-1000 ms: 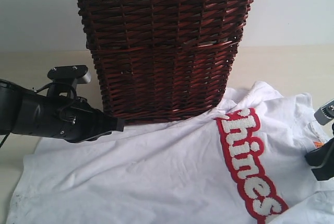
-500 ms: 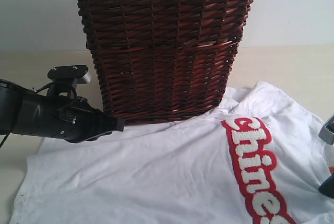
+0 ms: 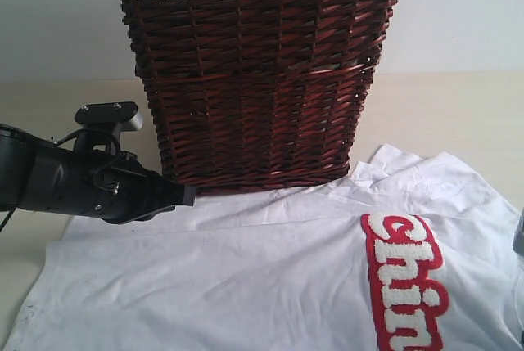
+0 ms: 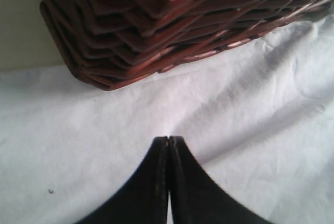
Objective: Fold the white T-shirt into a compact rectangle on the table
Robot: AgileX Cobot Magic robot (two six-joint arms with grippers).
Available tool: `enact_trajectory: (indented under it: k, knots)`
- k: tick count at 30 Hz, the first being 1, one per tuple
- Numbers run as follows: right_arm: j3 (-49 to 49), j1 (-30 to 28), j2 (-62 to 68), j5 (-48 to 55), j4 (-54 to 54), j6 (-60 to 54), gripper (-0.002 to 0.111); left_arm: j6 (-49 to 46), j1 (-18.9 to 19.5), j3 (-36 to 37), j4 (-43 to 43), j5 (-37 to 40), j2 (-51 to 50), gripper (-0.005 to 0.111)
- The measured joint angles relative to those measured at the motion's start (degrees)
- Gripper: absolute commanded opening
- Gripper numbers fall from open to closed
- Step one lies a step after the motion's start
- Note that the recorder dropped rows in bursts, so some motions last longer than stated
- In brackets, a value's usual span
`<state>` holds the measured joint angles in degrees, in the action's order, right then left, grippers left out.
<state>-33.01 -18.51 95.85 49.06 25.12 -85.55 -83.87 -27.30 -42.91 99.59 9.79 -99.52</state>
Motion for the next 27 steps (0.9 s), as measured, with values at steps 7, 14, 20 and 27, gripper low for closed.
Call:
enact_trajectory:
  k: [7, 14, 20, 27]
  knots:
    - [-3.6, 0.0, -6.5, -7.5, 9.2, -4.2, 0.0, 0.0, 0.0, 0.0, 0.0, 0.0, 0.0, 0.0]
    - [-3.9, 0.0, 5.0, -18.3, 38.8, -21.1, 0.0, -1.1, 0.0, 0.0, 0.0, 0.1, 0.0, 0.0]
    - [-4.1, 0.0, 8.2, -25.8, 40.7, -21.6, 0.0, -1.5, 0.0, 0.0, 0.0, 0.1, 0.0, 0.0]
    - [-4.6, 0.1, 8.2, -36.3, 40.8, -19.6, 0.0, -1.5, 0.0, 0.0, 0.0, 0.1, 0.0, 0.0]
